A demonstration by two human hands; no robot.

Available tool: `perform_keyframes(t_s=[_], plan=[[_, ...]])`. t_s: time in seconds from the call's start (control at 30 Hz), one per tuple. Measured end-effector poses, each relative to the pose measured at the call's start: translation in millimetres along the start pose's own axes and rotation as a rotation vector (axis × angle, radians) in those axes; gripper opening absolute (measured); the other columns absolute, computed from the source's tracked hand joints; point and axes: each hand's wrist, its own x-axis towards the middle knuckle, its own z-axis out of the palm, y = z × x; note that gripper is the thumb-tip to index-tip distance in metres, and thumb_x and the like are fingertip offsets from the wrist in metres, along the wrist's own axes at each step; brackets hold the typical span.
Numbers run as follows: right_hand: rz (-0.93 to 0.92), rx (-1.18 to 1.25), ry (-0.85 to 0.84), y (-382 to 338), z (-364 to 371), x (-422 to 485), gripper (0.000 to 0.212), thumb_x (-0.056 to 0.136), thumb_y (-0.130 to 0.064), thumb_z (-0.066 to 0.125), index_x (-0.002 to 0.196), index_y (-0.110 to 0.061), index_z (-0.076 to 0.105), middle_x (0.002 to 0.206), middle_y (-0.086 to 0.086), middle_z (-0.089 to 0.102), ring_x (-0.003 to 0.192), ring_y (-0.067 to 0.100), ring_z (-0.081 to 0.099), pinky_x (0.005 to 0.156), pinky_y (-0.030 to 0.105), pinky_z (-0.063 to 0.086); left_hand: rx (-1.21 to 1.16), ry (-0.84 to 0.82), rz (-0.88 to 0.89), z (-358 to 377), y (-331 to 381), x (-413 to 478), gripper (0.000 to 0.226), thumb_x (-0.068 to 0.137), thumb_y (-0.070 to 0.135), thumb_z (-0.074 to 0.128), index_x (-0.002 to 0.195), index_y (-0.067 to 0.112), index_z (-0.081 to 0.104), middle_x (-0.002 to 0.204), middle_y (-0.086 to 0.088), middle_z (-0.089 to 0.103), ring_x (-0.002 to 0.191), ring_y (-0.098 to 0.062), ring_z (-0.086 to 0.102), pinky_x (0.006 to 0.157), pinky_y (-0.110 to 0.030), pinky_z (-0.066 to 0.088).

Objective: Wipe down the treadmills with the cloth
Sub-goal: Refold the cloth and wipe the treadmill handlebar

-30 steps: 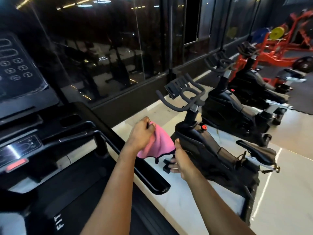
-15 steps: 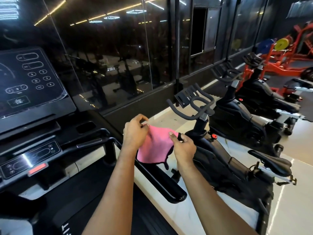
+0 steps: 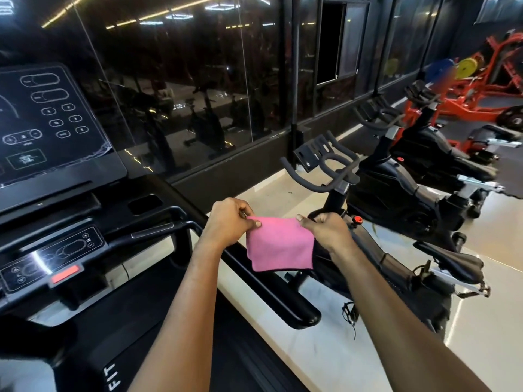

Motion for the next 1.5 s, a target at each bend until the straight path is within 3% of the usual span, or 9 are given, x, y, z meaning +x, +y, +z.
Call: perform_keyframes(t_s=[0.3, 0.47, 0.63, 0.83, 0.97, 1.2, 1.3, 1.4, 1.5], plan=[[0.141, -0.516, -0.011, 47.3, 2.6, -6.7, 0.036, 0.089, -0.054, 0.069, 0.092, -0.018, 0.060, 0.099, 0.006, 0.067, 0.103, 0.030, 0.064, 0.092, 0.040, 0.051, 0.157, -0.583, -0.153, 69.0, -27.7, -8.2, 0.020, 0.096, 0.033, 0.066, 0.089, 0.014, 0.067, 0.090, -0.003, 0.070, 0.082, -0.016, 0.068, 0.073, -0.033, 0.056], [0.112, -0.537, -0.401, 105.1, 76.0, -41.7, 0.068, 0.093, -0.077, 0.038, 0.153, -0.047, 0.030, 0.169, -0.004, 0.010, 0.151, 0.032, 0.021, 0.117, 0.060, 0.019, 0.122, -0.284, -0.272, 131.9, -75.3, -7.3, 0.020, 0.088, 0.023, 0.074, 0.072, 0.019, 0.062, 0.084, -0.004, 0.069, 0.077, -0.018, 0.066, 0.074, -0.035, 0.057], [0.193, -0.546, -0.435, 118.0, 95.3, -31.1, 0.100, 0.062, -0.105, 0.017, 0.144, -0.050, 0.032, 0.135, 0.001, 0.060, 0.123, 0.032, 0.057, 0.103, 0.048, 0.043, 0.214, 0.101, -0.238, 133.3, -112.0, 2.1, 0.027, 0.094, 0.035, 0.065, 0.109, 0.013, 0.068, 0.116, -0.011, 0.060, 0.109, -0.031, 0.056, 0.087, -0.043, 0.051], [0.309, -0.453, -0.535, 128.1, 57.2, -18.1, 0.023, 0.092, -0.054, 0.056, 0.100, -0.033, 0.061, 0.103, -0.003, 0.068, 0.095, 0.015, 0.064, 0.079, 0.032, 0.049, 0.245, -0.160, -0.246, 143.3, -162.6, 5.3, 0.066, 0.104, 0.045, 0.043, 0.158, 0.012, 0.025, 0.168, -0.012, 0.006, 0.149, -0.037, 0.024, 0.117, -0.050, 0.032], [0.351, -0.417, -0.727, 125.6, 39.7, -14.4, 0.017, 0.101, -0.046, 0.047, 0.117, -0.042, 0.050, 0.124, -0.011, 0.059, 0.124, 0.015, 0.053, 0.114, 0.047, 0.035, 0.351, -0.105, -0.172, 150.8, -170.7, -1.0, 0.067, 0.105, 0.050, 0.032, 0.160, 0.014, 0.021, 0.168, -0.013, 0.005, 0.151, -0.035, 0.022, 0.124, -0.046, 0.012], [0.307, -0.450, -0.615, 106.4, 109.1, 10.8, 0.080, 0.091, -0.084, 0.017, 0.160, -0.043, 0.016, 0.161, 0.008, 0.037, 0.148, 0.035, 0.034, 0.120, 0.054, 0.025, 0.350, -0.109, -0.164, 152.0, -174.4, -0.3, 0.068, 0.105, 0.052, 0.027, 0.161, 0.016, 0.015, 0.169, -0.011, -0.002, 0.156, -0.026, -0.001, 0.125, -0.045, 0.000], [0.458, -0.126, -0.574, 123.4, 89.5, 12.1, 0.095, 0.079, -0.096, 0.021, 0.148, -0.037, 0.049, 0.152, 0.004, 0.051, 0.143, 0.029, 0.045, 0.122, 0.051, 0.028, 0.322, -0.107, -0.165, 152.6, -174.8, -2.6, 0.067, 0.105, 0.051, 0.026, 0.161, 0.015, 0.014, 0.169, -0.010, -0.004, 0.156, -0.026, -0.002, 0.125, -0.046, 0.002], [0.404, 0.096, -0.572, 141.7, 62.3, -4.0, 0.058, 0.100, -0.063, 0.039, 0.133, -0.024, 0.066, 0.142, 0.008, 0.060, 0.137, 0.030, 0.052, 0.119, 0.048, 0.035, 0.282, -0.092, -0.170, 157.4, -175.3, -3.9, 0.066, 0.106, 0.049, 0.026, 0.161, 0.015, 0.013, 0.169, -0.010, -0.008, 0.156, -0.026, -0.003, 0.125, -0.046, 0.003], [0.298, -0.232, -0.672, 151.5, 66.5, -8.7, 0.053, 0.096, -0.072, 0.040, 0.147, -0.060, 0.035, 0.168, -0.014, 0.012, 0.157, 0.021, 0.003, 0.125, 0.056, 0.007, 0.247, -0.091, -0.182, 162.1, -174.1, -3.7, 0.065, 0.106, 0.046, 0.025, 0.161, 0.014, 0.011, 0.169, -0.008, -0.011, 0.156, -0.025, -0.006, 0.126, -0.044, 0.001]])
